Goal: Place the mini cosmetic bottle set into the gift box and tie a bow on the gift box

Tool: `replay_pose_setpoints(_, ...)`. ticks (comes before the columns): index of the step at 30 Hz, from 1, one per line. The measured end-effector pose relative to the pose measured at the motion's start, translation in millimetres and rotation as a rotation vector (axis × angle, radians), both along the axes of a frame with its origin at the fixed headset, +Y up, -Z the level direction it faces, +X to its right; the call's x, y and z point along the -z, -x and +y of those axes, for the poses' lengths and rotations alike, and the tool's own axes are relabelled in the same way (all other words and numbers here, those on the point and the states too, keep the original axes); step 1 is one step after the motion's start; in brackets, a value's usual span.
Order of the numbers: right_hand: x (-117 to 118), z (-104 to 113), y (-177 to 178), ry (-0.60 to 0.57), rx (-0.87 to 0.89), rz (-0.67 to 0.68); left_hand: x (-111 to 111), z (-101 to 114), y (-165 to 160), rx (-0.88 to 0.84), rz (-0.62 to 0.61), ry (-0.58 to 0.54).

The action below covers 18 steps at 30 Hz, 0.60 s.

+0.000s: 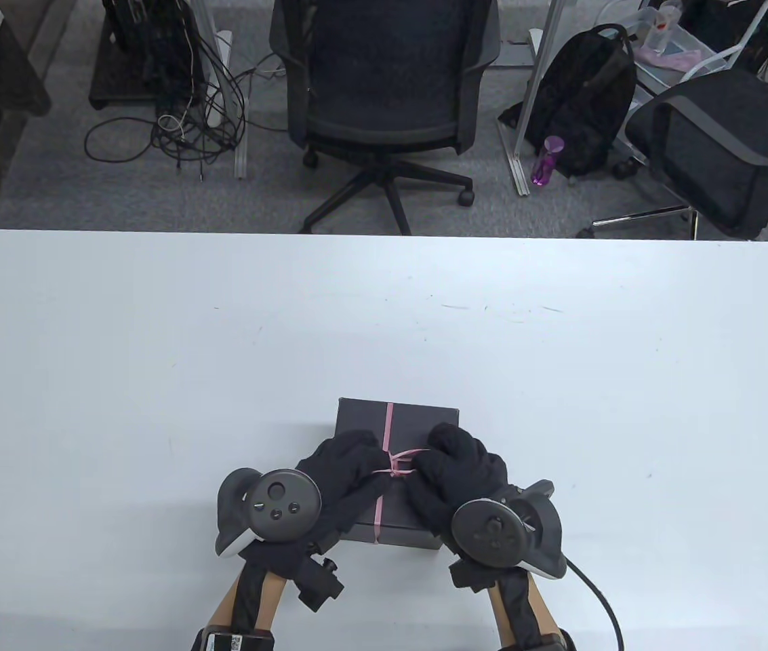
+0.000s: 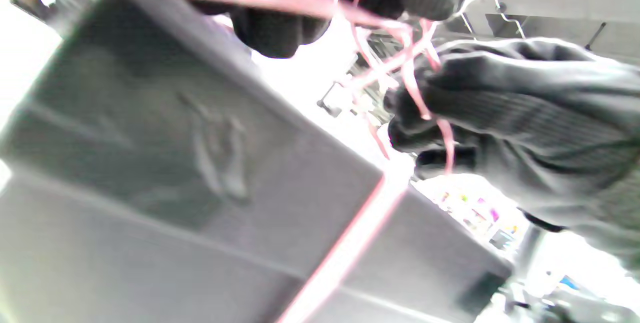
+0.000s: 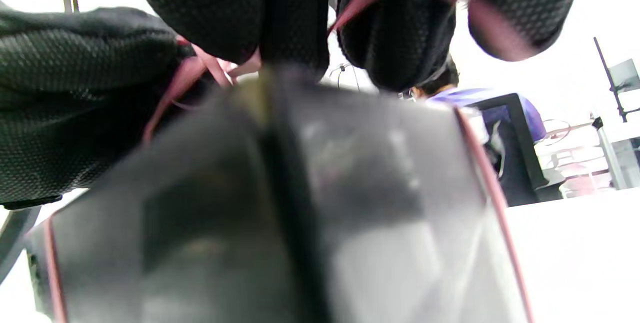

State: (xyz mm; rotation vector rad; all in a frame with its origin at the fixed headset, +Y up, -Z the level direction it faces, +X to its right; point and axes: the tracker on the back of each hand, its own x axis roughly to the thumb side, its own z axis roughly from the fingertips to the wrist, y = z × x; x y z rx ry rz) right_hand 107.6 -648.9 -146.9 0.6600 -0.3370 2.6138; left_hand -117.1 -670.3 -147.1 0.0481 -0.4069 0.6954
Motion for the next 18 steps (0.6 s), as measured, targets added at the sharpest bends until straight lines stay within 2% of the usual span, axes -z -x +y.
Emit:
replay_pose_setpoints(5,-2.3,7.7,-7.5,-0.008,0.012,-0.038,-3.4,6.4,13.9,0.118,0.085,-0.036)
replay_pose_setpoints(9,0.3,9.7,-14.8,0.045,0.015,-0.041,-2.8,3.0,22.9,0.178,0.147,-0.062)
replay_pose_setpoints(13,4.8,9.6,-22.5,0.139,-0.009,-0.036,0.8,-2.8,31.5,0.159,0.177,-0.051)
replay_pose_setpoints(18,9.0,9.1,-30.5,0.187,-0.057,-0.042,7.0,-11.9,40.0,0.125,0.219,-0.043)
